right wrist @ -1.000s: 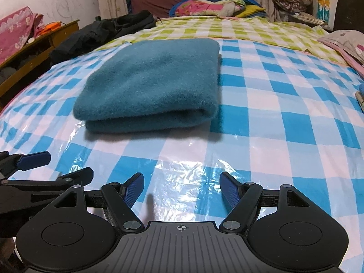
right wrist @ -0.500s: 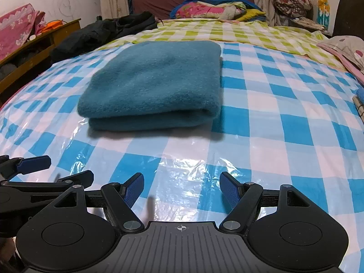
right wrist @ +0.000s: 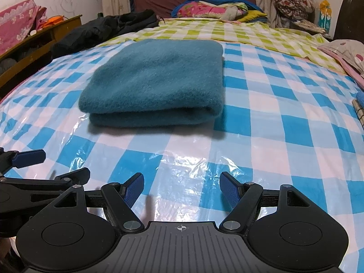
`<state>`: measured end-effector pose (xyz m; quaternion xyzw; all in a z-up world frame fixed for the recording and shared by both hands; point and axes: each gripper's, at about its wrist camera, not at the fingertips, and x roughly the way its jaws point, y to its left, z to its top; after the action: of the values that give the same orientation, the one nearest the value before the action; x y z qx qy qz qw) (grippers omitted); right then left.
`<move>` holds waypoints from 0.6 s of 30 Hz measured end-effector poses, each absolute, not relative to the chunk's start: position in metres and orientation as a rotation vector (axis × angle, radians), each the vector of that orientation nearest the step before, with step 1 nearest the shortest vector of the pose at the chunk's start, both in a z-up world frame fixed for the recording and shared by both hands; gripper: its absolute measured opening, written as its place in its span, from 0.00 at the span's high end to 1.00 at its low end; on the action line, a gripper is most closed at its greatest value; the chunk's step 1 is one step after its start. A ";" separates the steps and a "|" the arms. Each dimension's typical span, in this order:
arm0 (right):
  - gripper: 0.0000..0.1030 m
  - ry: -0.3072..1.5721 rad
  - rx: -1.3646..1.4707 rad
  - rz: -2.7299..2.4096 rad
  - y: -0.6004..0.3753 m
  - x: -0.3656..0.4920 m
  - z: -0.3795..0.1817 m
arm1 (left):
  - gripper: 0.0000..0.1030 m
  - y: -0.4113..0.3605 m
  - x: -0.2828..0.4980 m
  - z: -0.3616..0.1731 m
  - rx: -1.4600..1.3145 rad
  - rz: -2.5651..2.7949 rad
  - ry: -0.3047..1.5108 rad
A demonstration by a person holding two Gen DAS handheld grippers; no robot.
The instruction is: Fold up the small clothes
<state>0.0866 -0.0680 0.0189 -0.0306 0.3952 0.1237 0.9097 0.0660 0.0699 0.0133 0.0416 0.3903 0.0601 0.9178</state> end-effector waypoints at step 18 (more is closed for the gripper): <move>0.27 0.820 -0.059 0.263 -0.066 0.085 0.018 | 0.21 0.076 0.063 0.010 0.039 0.116 0.820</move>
<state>0.0855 -0.0663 0.0175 -0.0286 0.3973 0.1274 0.9083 0.0629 0.0764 0.0102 0.0191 0.3982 0.0562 0.9154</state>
